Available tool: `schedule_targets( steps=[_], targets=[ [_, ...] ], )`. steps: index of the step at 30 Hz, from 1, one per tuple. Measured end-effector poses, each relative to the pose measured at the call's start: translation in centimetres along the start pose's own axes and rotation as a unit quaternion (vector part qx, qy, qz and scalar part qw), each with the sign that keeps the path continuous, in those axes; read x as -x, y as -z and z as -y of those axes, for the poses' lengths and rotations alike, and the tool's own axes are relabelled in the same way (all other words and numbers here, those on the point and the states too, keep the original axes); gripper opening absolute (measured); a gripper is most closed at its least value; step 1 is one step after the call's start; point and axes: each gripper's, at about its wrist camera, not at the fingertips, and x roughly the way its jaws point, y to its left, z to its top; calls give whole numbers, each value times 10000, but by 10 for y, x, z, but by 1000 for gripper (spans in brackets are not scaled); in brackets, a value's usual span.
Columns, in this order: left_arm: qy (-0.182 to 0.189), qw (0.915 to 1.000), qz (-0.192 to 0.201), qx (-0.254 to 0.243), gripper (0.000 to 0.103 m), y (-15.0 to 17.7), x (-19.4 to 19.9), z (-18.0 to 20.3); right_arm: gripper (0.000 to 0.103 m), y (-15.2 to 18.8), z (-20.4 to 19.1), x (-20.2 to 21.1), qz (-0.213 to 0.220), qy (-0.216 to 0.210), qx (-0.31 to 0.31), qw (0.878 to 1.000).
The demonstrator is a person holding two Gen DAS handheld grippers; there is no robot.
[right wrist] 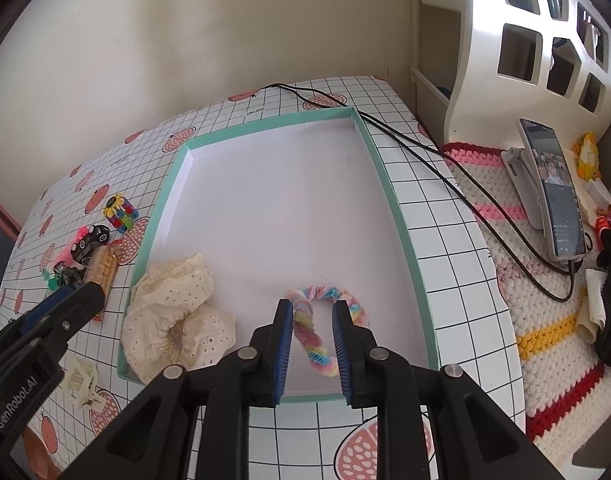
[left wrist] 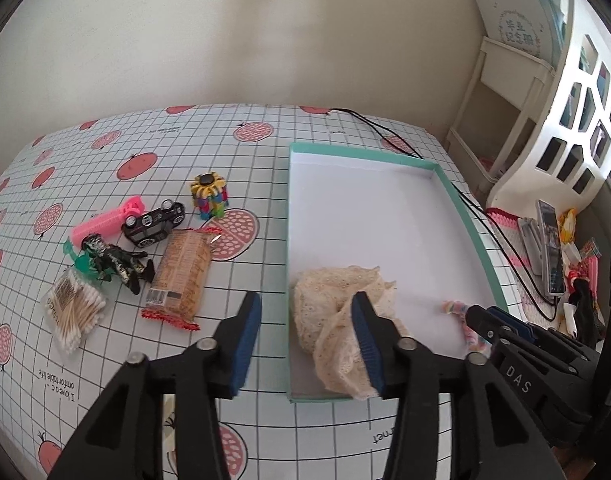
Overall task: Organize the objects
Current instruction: 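Lower both items into the tray and open both tools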
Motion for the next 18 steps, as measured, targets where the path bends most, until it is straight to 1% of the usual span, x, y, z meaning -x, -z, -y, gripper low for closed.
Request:
schedule_targets(
  steps=[2,3,4,6,7,9,11,12,14,15,18],
  targets=[
    [-121,9999,-15,5,56,0,0,-5,33,1,0,-1,-8,9,0,10000],
    [-154,9999,-19,-8,57,1,-1,-7,42,1,0,-1,-9,20,10,10000],
    [-188,9998,-33,-15,57,1,-1,-9,47,2,-1,-2,-5,29,31,10000],
    [-237,9997,-74,-26,58,1,-3,-12,52,2,-3,-2,0,38,82,10000],
    [-249,9996,-100,-33,58,1,-4,-14,57,3,-4,-2,1,42,102,9999],
    [-285,9994,-163,-50,58,1,-6,-16,64,3,-5,-2,7,44,129,9999],
    [-317,9993,-206,-82,58,1,-7,-16,66,3,-6,-2,10,36,150,9999],
    [-345,9991,-232,-102,59,1,-8,-17,69,3,-6,-2,8,36,156,9999],
    [-373,9989,-274,-111,71,1,-8,-18,73,3,-7,-3,5,40,158,9999],
    [-384,9988,-283,-104,80,2,-8,-19,74,3,-7,-3,4,40,152,9999],
    [-384,9988,-274,-105,81,2,-8,-21,78,4,-7,-3,4,40,155,9999]
  ],
)
